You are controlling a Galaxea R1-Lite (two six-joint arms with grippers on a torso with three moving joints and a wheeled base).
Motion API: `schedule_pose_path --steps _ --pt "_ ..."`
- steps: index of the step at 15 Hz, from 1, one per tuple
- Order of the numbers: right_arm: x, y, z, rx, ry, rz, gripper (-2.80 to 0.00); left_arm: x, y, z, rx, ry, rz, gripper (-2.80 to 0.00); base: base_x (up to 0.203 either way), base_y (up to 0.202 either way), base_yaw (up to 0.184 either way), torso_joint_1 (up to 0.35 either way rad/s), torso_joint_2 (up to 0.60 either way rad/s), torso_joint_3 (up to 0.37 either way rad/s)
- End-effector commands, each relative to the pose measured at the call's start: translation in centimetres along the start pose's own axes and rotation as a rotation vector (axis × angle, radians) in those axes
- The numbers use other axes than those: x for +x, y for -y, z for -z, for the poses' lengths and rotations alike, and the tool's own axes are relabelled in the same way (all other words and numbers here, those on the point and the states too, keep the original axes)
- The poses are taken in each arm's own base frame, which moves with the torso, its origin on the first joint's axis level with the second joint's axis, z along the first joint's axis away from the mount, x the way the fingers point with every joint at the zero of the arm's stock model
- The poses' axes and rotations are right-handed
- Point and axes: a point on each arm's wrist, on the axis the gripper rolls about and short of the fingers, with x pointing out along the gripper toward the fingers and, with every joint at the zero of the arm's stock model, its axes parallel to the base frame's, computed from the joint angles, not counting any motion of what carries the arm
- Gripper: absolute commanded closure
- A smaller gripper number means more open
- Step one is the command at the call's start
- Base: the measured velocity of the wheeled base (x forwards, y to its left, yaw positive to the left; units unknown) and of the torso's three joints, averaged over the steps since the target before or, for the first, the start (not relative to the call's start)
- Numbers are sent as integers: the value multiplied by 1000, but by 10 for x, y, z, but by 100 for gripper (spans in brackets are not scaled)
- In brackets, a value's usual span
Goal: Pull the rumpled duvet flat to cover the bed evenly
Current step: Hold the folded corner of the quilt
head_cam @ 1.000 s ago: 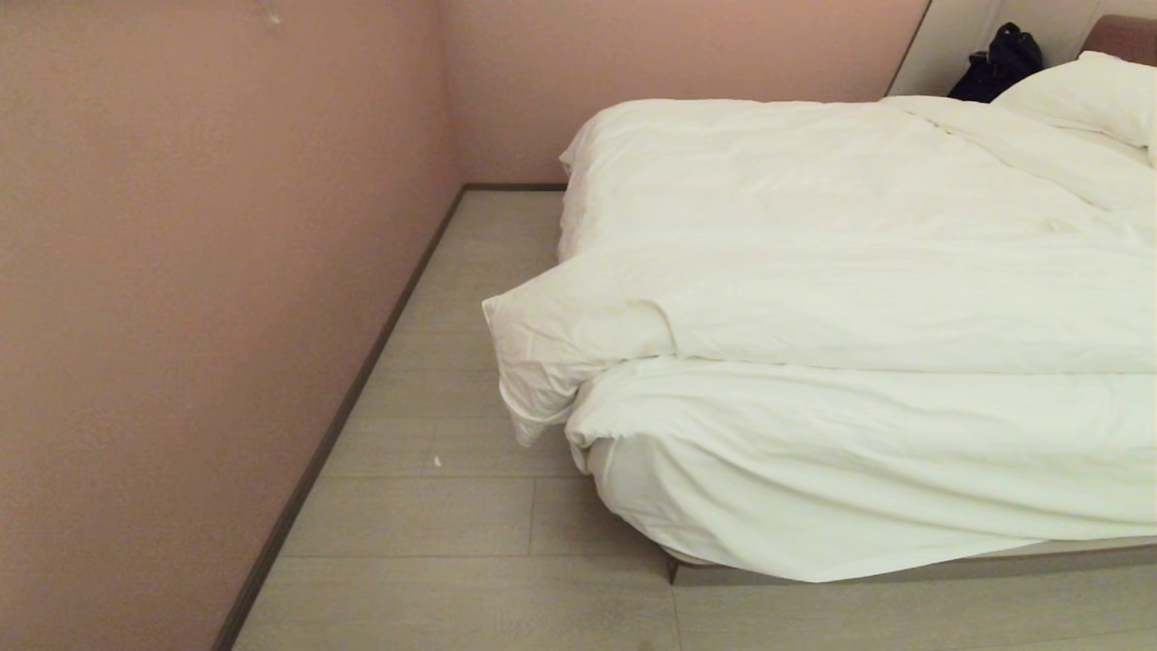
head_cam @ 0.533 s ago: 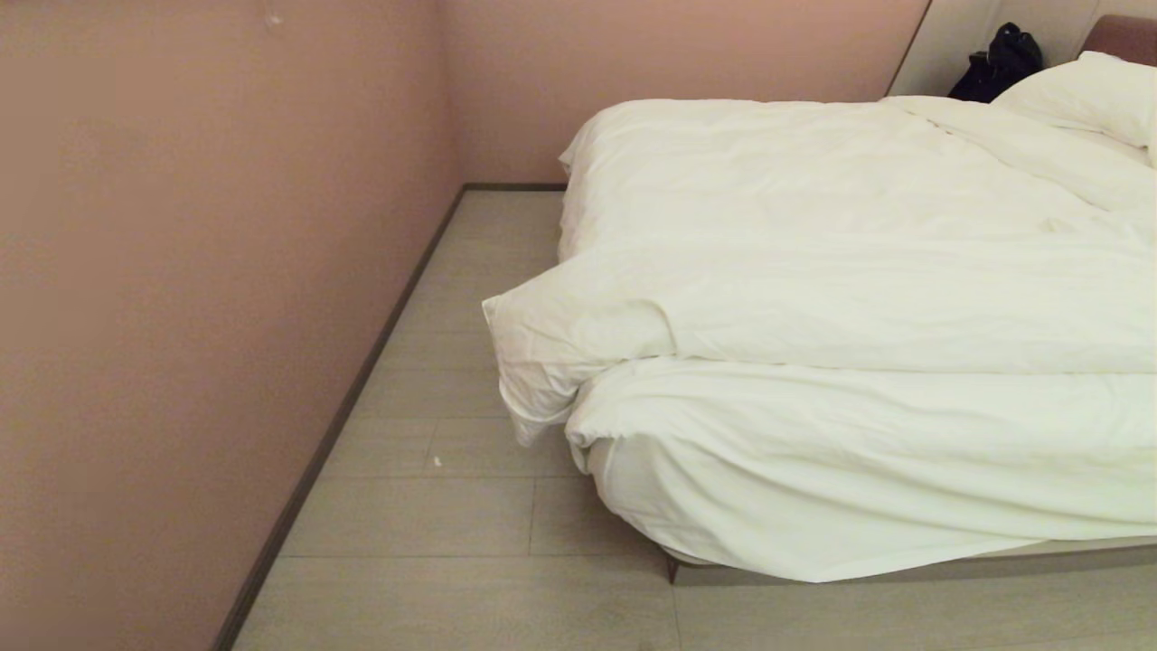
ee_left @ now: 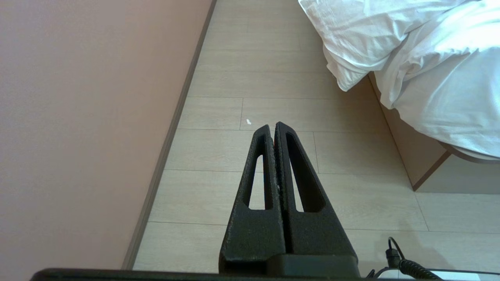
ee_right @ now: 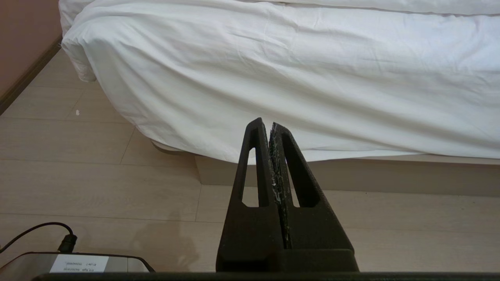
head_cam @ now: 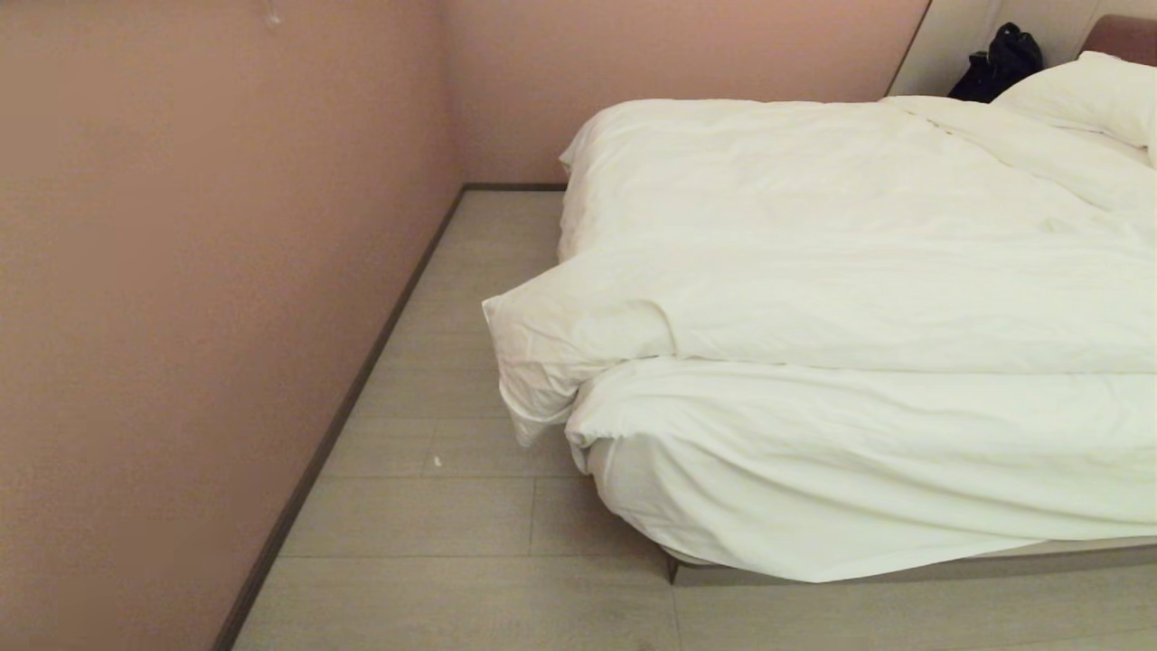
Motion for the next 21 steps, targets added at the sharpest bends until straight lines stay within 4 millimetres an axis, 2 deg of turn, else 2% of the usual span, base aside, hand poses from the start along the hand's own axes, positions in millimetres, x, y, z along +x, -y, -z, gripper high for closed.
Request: schedule_pose_path --steps 1,18,21 --pt "0 0 0 -3 0 -2 0 0 0 0 2 2 -2 0 0 0 0 0 0 0" --pt "0 0 0 -5 0 0 0 0 0 0 -1 2 -3 0 0 0 0 0 0 0" --pt "0 0 0 -5 0 0 0 0 0 0 -3 2 -5 0 168 0 -1 1 -2 -2"
